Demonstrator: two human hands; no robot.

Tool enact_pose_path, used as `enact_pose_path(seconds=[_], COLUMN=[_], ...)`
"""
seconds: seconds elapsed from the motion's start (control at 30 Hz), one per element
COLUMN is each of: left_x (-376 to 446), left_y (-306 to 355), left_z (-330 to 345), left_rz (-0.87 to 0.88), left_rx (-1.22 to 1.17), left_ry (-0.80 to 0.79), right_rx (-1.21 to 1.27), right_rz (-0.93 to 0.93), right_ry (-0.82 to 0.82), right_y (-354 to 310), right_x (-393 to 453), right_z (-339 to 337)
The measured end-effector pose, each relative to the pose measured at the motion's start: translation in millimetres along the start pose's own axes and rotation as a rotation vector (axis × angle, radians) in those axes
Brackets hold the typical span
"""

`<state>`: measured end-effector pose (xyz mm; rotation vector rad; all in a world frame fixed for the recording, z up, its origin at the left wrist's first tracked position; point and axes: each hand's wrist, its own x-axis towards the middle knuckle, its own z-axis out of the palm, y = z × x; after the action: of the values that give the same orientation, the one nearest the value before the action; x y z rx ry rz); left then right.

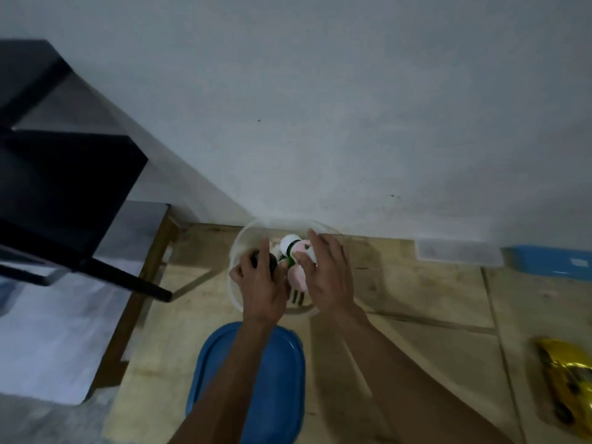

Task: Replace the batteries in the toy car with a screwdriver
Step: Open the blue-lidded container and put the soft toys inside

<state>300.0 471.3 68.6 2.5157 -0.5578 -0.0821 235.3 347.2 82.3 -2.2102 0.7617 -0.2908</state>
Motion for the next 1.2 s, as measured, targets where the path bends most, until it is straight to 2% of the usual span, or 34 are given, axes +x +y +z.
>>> enact_pose_path(seconds=[0.23, 0.37, 0.47, 0.53, 0.6, 0.7, 0.83, 0.87, 0.97, 1.03, 1.1, 1.2], left_x=[27.8, 34.1, 34.3, 35.4, 38.6, 46.4, 68.3, 76.2, 87.1, 77.6, 65.6, 64.1], left_y=[-26.6, -33.5, -29.9, -26.0, -25.4, -26.3, -37.4, -42.1, -57.1, -66.1, -69.6, -64.5], left_z=[18.2, 24.7, 23.0, 23.9, 29.7, 34.5, 45.9, 48.7, 57.2, 59.9, 60.2, 53.1], left_rz=[-0.134, -0.141, -0.104, -0.162, -0.217, -0.159, 0.040, 0.080, 0.134, 0.174, 0.217, 0.200], left_rx=[0.049, 0.086, 0.116, 0.117, 0.088, 0.028, 0.063, 0.107, 0.288, 0.294, 0.284, 0.171], left_ry=[-0.157, -0.161, -0.201, -0.259, -0.287, -0.172, -0.134, -0.140, -0.321, -0.362, -0.346, -0.238], right_rx=[-0.088, -0.042, -0.224, -0.308, -0.402, -0.552, -0.410, -0.330, -0.200, -0.169, -0.153, -0.150], right_rz=[0.049, 0.086, 0.076, 0.091, 0.066, 0.014, 0.018, 0.008, 0.052, 0.095, 0.097, 0.068], right_ry=[-0.038, -0.062, -0.156, -0.196, -0.150, 0.008, 0.176, 0.166, -0.002, -0.052, -0.052, -0.021], right_y=[1.0, 1.2, 2.2, 4.6, 7.0, 6.4, 2.2, 4.5, 9.0, 10.5, 9.7, 4.8], right_x=[33.4, 48.3, 50.9, 51.4, 50.9, 51.2, 51.6, 53.1, 51.8, 45.4, 38.9, 40.2], right_z=[44.2, 65.0, 73.8, 77.6, 81.8, 83.2, 74.6, 74.7, 74.6, 73.4, 71.5, 67.2])
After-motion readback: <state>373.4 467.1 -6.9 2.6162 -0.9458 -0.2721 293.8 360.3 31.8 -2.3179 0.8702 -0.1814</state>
